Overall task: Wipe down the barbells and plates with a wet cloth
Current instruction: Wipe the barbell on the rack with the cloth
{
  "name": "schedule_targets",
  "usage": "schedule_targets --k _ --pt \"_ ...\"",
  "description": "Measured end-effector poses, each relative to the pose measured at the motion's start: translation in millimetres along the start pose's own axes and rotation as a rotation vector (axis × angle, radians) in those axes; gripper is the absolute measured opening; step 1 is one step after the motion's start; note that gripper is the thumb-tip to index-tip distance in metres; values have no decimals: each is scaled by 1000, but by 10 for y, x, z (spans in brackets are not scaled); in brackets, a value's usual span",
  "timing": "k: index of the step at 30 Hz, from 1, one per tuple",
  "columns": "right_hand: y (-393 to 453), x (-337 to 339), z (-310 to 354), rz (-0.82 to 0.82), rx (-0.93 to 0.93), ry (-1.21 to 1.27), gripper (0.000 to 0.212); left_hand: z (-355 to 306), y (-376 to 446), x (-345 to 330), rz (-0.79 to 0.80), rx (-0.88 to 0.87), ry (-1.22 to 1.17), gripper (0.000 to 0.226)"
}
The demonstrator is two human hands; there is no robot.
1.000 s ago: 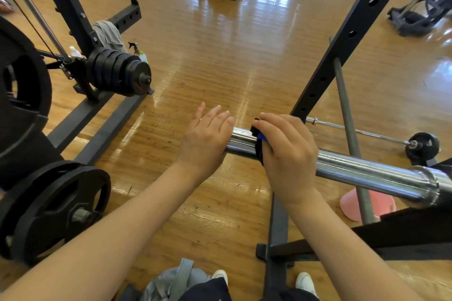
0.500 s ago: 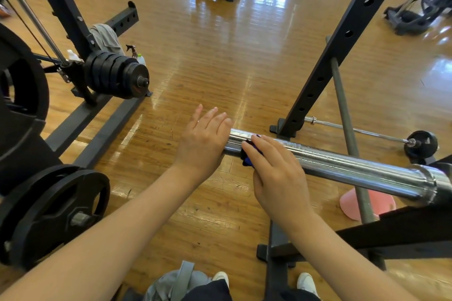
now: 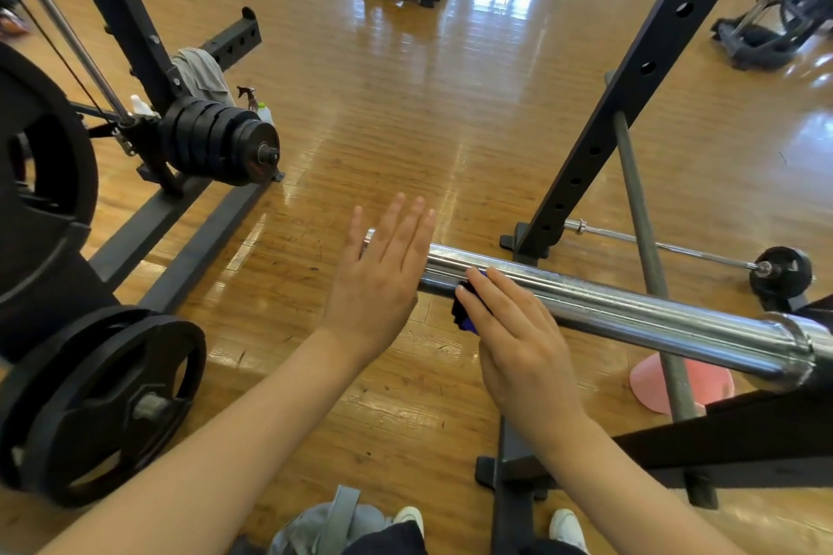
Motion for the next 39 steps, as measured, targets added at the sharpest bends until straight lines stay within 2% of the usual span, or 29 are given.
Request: schedule_targets --k 2,5,9,11,15,17,19,21,23,28,31,34,39 --pt "103 -15 82 -30 -42 7 39 -6 -2 -54 -56 8 16 81" --pt "187 -87 111 -24 0 8 39 23 53 -108 -148 -44 17 52" --pt "93 -112 -9 -30 79 45 39 58 72 -86 -126 -90 0 40" --pt "26 -65 -53 -46 58 57 40 59 84 -49 -75 -97 -23 45" --pt "114 17 0 -71 -61 46 46 49 198 62 99 -36 -70 71" --pt "254 -15 94 -67 -25 29 38 43 272 129 221 -24 -122 72" --pt "338 -87 166 -54 36 39 34 63 296 93 264 -9 -125 67" --pt "309 -139 139 -58 93 62 31 59 258 116 257 -8 -87 73" --pt "209 -145 57 -81 125 73 29 58 218 93 174 7 -71 81" --pt "126 -59 -17 -119 54 60 30 24 208 90 101 -9 -90 80" --pt "228 -71 118 -104 11 70 30 29 210 72 106 3 -103 73" --pt "279 -96 158 -79 65 67 31 17 209 77 100 3 -123 66" --pt "112 -1 -49 -81 62 12 30 31 242 130 175 10 -99 79"
Point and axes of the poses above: each hand's wrist, its own y-axis towards the middle knuckle, its own x-axis out of the back of the hand, z = x × y, the point moved 2 cm from there along y, towards the middle knuckle, and after that the axes turned 12 degrees about -y, right-handed, at the moved point
